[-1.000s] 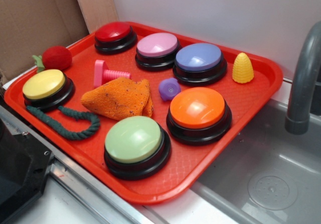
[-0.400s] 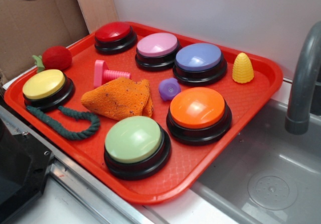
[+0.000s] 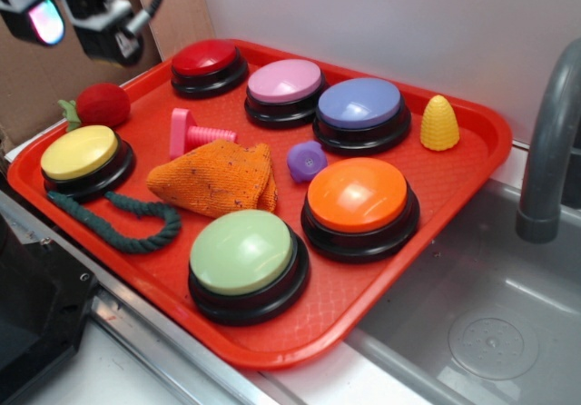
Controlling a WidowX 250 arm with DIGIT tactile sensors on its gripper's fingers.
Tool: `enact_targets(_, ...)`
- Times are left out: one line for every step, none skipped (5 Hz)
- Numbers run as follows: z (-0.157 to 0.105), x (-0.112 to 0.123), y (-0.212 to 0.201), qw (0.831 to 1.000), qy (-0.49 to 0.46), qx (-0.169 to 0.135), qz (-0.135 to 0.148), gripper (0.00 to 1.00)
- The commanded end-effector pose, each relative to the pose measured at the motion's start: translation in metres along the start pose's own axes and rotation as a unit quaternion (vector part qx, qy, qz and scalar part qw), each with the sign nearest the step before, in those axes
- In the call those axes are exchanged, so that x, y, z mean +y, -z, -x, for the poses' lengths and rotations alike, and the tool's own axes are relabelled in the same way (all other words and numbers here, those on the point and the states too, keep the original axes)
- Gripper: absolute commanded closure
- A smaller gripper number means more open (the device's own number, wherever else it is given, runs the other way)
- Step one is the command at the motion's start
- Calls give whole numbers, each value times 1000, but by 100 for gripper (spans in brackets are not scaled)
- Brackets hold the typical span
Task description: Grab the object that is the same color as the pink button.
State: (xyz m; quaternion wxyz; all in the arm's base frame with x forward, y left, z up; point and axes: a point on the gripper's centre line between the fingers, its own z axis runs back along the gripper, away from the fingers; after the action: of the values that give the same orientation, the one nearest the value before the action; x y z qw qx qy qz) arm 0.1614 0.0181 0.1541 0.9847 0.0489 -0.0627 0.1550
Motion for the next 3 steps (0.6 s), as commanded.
enact_targets(-34, 10, 61, 998, -46, -28, -27, 0)
enact_targets(-56, 9, 90, 996, -45, -64, -41, 0)
enact_targets(-68, 6, 113, 996, -49, -63, -45, 0)
